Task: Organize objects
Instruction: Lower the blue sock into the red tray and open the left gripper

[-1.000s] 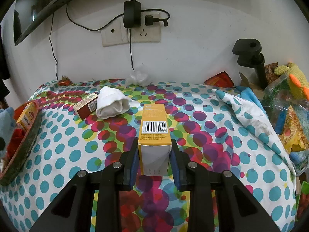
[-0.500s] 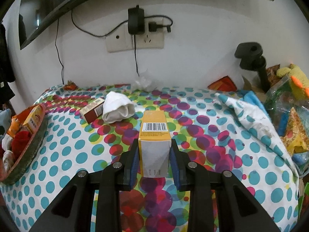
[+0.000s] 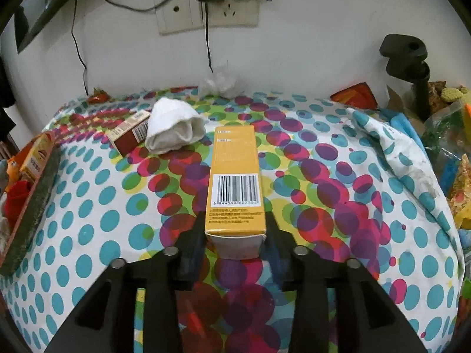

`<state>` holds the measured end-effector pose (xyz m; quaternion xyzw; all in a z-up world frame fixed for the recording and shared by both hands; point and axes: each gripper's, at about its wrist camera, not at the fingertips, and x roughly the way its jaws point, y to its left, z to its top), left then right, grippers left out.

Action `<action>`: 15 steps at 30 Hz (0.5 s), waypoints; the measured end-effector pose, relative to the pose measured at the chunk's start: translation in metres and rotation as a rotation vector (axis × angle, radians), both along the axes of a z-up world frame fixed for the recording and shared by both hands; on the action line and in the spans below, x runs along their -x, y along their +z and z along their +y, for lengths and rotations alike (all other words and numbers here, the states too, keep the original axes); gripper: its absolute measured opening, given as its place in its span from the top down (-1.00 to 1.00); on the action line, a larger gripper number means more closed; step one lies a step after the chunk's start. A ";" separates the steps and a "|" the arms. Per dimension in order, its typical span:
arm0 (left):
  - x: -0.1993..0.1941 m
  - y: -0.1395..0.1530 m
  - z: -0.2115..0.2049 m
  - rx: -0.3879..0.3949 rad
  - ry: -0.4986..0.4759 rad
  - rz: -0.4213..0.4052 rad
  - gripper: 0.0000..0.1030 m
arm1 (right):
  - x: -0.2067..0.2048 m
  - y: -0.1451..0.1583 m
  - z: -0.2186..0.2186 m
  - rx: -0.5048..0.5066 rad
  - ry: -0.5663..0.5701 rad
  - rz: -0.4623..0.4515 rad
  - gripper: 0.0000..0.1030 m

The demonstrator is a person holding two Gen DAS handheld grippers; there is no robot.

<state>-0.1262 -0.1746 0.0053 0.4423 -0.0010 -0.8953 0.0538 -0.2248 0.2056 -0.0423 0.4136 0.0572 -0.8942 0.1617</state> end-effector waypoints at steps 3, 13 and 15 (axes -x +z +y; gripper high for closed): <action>0.006 -0.002 -0.007 0.005 0.010 -0.007 0.24 | 0.002 -0.001 -0.003 -0.014 -0.010 0.003 0.23; 0.021 -0.011 -0.038 0.006 0.054 -0.043 0.21 | 0.003 -0.001 -0.006 -0.016 -0.004 0.001 0.38; 0.023 -0.014 -0.042 0.000 0.064 -0.046 0.21 | 0.002 -0.001 -0.006 -0.016 -0.003 0.003 0.44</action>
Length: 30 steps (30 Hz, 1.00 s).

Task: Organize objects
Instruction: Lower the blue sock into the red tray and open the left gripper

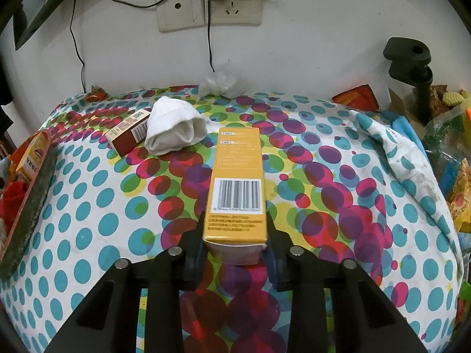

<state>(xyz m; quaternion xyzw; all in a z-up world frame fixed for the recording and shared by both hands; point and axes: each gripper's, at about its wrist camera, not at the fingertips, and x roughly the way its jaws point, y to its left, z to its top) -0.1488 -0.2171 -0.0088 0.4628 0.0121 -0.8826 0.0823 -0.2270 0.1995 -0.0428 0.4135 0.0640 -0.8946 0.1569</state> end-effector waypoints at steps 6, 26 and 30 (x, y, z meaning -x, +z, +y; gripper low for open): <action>0.002 -0.011 -0.002 0.028 0.001 -0.033 0.19 | 0.000 0.001 -0.001 -0.001 0.000 0.004 0.45; -0.043 0.009 0.012 0.093 -0.024 0.038 -0.21 | -0.003 0.004 -0.001 -0.023 -0.019 0.034 0.45; -0.070 0.017 0.016 0.083 -0.020 0.076 -0.21 | -0.003 0.004 -0.002 -0.046 -0.026 0.040 0.45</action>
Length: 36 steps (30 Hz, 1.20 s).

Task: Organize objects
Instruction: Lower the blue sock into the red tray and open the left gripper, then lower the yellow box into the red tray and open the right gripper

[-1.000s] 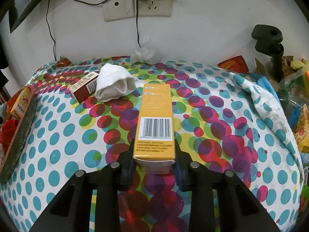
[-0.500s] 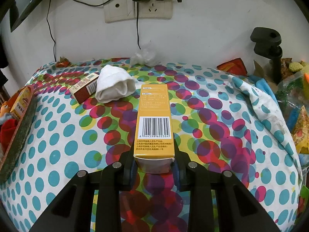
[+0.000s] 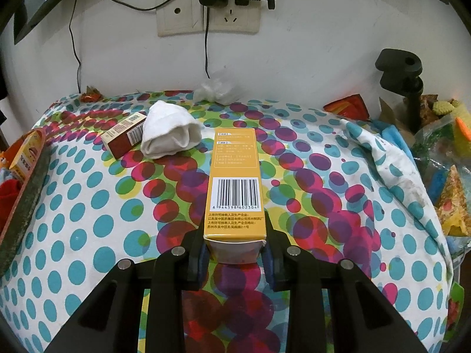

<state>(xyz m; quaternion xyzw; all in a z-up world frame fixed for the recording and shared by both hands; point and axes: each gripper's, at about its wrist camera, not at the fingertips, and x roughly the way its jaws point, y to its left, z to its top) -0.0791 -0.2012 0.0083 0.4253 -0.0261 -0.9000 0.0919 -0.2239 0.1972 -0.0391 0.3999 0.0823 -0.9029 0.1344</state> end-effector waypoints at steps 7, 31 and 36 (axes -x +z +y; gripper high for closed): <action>-0.052 0.001 0.011 0.019 0.001 0.056 -0.23 | -0.007 0.004 -0.008 -0.065 -0.005 0.057 0.45; -0.093 -0.007 -0.030 -0.103 0.098 0.061 -0.25 | -0.064 0.048 -0.083 -0.072 0.136 0.118 0.45; -0.096 -0.004 -0.037 -0.084 0.129 0.066 -0.25 | -0.098 0.065 -0.140 -0.016 0.267 0.131 0.45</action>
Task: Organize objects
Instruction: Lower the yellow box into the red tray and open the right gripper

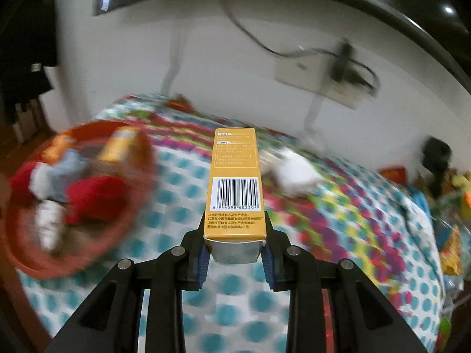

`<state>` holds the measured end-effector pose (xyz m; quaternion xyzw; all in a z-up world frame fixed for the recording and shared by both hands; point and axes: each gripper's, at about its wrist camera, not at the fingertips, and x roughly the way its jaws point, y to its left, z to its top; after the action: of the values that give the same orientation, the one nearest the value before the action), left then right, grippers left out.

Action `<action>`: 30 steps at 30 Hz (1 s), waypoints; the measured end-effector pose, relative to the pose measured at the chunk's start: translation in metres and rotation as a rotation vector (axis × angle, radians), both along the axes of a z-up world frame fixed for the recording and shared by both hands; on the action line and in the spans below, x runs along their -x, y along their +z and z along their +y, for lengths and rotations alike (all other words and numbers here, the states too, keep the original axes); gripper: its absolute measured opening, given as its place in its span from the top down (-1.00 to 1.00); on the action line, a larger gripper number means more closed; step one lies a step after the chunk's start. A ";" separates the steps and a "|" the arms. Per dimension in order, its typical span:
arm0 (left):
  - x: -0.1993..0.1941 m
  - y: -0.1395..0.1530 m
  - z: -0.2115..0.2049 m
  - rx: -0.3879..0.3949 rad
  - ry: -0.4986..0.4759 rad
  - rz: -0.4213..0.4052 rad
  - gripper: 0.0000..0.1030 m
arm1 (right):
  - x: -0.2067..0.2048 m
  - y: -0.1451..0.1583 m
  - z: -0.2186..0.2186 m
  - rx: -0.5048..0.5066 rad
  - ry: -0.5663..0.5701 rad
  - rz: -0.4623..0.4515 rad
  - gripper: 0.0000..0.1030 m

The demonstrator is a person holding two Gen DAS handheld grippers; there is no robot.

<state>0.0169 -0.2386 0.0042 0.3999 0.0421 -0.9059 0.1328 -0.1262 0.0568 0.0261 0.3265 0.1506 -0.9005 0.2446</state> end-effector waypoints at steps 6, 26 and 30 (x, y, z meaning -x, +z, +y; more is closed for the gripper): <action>0.000 -0.002 -0.007 -0.019 0.021 -0.019 -0.25 | -0.032 0.005 -0.065 0.026 0.144 -0.027 0.45; -0.001 -0.007 -0.026 -0.041 0.073 -0.051 -0.25 | -0.028 -0.016 -0.168 -0.021 0.179 -0.123 0.45; 0.000 -0.007 -0.027 -0.045 0.071 -0.050 -0.25 | -0.021 -0.025 -0.178 -0.062 0.166 -0.125 0.45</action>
<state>0.0173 -0.2653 -0.0024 0.4234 0.0732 -0.8893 0.1568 -0.1047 -0.1217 0.0016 0.3758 0.1895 -0.8500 0.3168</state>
